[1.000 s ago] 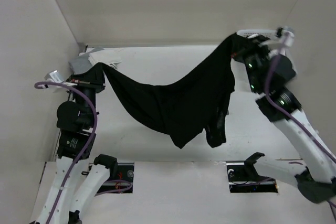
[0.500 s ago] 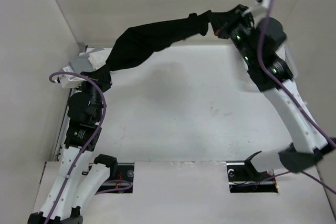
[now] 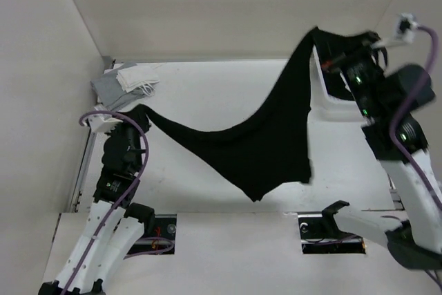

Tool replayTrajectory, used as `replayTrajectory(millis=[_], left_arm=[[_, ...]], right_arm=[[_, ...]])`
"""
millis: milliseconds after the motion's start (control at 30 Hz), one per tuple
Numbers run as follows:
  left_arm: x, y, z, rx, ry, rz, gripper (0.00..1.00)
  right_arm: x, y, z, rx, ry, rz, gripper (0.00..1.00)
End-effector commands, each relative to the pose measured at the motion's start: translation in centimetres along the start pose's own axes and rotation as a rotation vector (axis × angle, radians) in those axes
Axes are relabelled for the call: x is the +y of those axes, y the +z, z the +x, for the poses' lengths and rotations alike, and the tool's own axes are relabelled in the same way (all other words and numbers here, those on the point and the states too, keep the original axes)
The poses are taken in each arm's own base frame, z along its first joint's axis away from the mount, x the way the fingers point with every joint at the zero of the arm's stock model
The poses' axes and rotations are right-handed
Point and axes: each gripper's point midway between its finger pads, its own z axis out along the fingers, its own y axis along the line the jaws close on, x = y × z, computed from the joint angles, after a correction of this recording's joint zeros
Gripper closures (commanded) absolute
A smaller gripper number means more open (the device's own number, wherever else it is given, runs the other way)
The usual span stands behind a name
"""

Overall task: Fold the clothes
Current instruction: Flatten the tank top out

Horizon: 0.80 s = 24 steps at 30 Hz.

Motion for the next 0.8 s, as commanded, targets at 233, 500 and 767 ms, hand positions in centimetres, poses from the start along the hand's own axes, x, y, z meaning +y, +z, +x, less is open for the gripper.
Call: replayTrajectory(millis=[233, 500, 767], left_arm=[[7.9, -6.6, 16.9, 0.419, 0.110, -0.081, 0.99], [8.5, -10.1, 21.7, 0.548, 0.182, -0.082, 0.99], [4.0, -9.2, 18.7, 0.491, 0.139, 0.020, 0.99]], right_arm=[[-14.1, 24.8, 21.2, 0.393, 0.059, 0.232, 0.95], [-20.4, 22.3, 29.3, 0.504, 0.025, 0.377, 0.47], [-16.8, 15.4, 26.7, 0.357, -0.013, 0.309, 0.31]])
